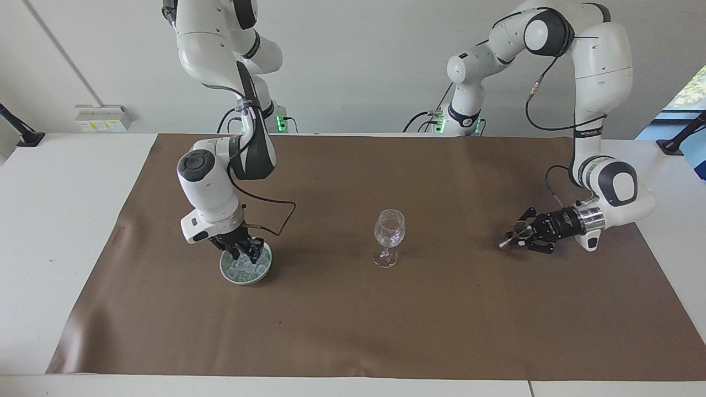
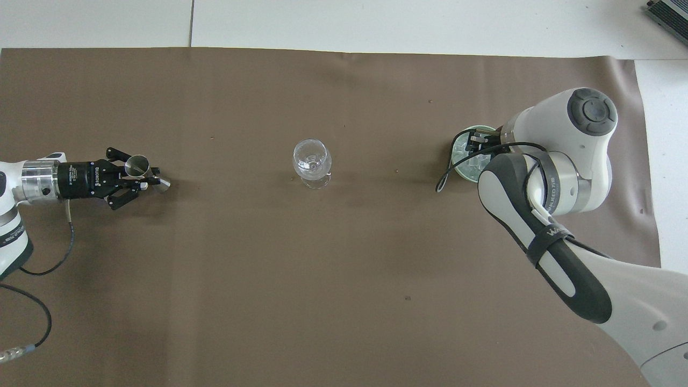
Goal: Pour wine and add ice with both arms
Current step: 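Dip the right gripper into the green bowl to grasp ice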
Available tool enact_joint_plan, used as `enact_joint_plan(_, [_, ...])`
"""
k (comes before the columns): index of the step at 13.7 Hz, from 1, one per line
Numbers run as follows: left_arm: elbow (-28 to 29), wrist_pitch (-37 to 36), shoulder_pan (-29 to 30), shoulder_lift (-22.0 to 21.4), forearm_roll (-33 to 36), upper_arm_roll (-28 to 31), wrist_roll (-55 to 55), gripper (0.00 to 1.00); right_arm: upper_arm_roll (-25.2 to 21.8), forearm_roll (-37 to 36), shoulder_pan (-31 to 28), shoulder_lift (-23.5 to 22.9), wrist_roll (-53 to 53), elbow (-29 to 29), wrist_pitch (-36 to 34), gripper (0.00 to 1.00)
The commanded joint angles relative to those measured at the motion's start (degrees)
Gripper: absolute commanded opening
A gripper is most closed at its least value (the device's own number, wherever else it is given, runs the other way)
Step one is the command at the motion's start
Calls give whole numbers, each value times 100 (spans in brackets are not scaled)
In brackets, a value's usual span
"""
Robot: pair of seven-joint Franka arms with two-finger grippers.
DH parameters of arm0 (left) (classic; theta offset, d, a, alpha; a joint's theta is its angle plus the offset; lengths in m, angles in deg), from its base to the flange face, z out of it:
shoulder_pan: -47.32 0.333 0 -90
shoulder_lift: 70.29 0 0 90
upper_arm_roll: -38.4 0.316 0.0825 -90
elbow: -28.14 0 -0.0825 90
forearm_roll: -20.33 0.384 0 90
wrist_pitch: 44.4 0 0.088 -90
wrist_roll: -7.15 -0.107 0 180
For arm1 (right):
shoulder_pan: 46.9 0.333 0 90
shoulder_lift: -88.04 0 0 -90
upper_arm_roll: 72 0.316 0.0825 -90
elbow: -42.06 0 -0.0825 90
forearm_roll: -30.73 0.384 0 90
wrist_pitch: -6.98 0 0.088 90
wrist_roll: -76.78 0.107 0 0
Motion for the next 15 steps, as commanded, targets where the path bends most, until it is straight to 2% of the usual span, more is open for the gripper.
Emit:
enact_joint_plan(1, [-81,-50,157,135,99,-65,-107,0,20,98,-35,-27,62,-68,-38,50])
enact_joint_plan(5, [-64,-50,157,153,73,-74,-116,0,20,98,-43,-27,53,-76,-56,39])
enact_joint_plan(6, [-46,-50,157,153,73,-74,-151,6,20,98,-52,-27,53,-76,-64,36])
enact_joint_plan(8, [-37,-68,157,170,64,-74,-213,24,20,98,-52,-27,53,-94,-73,23])
enact_joint_plan(9, [-37,-77,166,170,64,-74,-239,28,20,98,-61,-19,44,-103,-82,18])
enact_joint_plan(13, [-37,-94,166,179,64,-74,-265,49,20,89,-61,-18,9,-287,-336,13])
enact_joint_plan(15, [-46,-112,184,188,73,-74,-265,54,20,80,-44,-1,-8,-410,-451,13])
